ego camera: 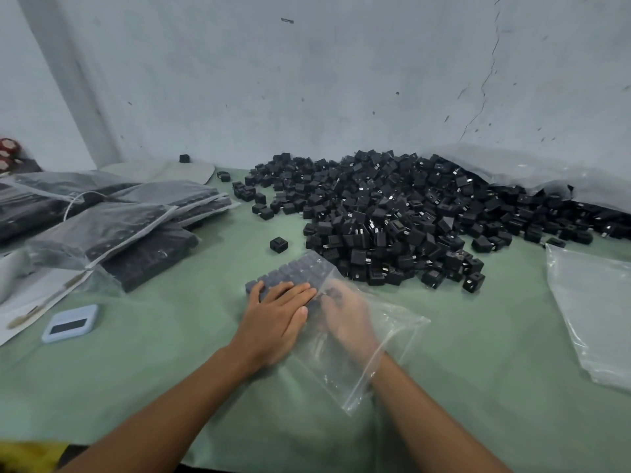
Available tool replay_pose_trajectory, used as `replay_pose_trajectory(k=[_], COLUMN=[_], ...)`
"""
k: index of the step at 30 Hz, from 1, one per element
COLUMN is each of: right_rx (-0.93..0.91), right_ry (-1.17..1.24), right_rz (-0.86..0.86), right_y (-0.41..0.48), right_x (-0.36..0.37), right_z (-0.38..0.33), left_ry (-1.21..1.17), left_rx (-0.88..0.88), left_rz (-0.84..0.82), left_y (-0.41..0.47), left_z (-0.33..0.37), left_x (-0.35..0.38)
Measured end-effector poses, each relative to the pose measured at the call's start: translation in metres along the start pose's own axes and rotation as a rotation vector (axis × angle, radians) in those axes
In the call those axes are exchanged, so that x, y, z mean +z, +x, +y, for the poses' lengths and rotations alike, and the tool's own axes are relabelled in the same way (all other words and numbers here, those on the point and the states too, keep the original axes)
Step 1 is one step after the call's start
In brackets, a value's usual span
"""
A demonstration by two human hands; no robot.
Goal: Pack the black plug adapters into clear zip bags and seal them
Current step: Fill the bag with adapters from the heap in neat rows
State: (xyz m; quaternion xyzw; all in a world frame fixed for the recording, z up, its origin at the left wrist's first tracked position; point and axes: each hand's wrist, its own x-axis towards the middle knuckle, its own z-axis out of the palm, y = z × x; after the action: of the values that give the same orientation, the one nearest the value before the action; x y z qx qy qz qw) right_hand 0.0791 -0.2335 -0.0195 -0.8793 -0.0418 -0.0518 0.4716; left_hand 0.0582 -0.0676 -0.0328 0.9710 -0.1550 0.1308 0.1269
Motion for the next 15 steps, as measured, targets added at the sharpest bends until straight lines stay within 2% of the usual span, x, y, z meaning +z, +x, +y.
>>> replay_pose_trajectory(k=[5, 10, 15], right_rx=[-0.089, -0.068, -0.147], right_ry=[-0.048, -0.032, -0.022], right_rz=[-0.021, -0.123, 0.010], right_y=[-0.002, 0.006, -0.008], right_x=[-0.001, 0.012, 0.009], right_z=[0.013, 0.018, 0.015], left_ry=[-0.007, 0.009, 0.051], left_rx=[-0.018, 0.050, 0.036], left_rz=[0.017, 0.076, 0.026], left_y=[0.003, 0.018, 0.020], left_z=[0.003, 0.011, 0.008], left_x=[-0.003, -0.007, 0.001])
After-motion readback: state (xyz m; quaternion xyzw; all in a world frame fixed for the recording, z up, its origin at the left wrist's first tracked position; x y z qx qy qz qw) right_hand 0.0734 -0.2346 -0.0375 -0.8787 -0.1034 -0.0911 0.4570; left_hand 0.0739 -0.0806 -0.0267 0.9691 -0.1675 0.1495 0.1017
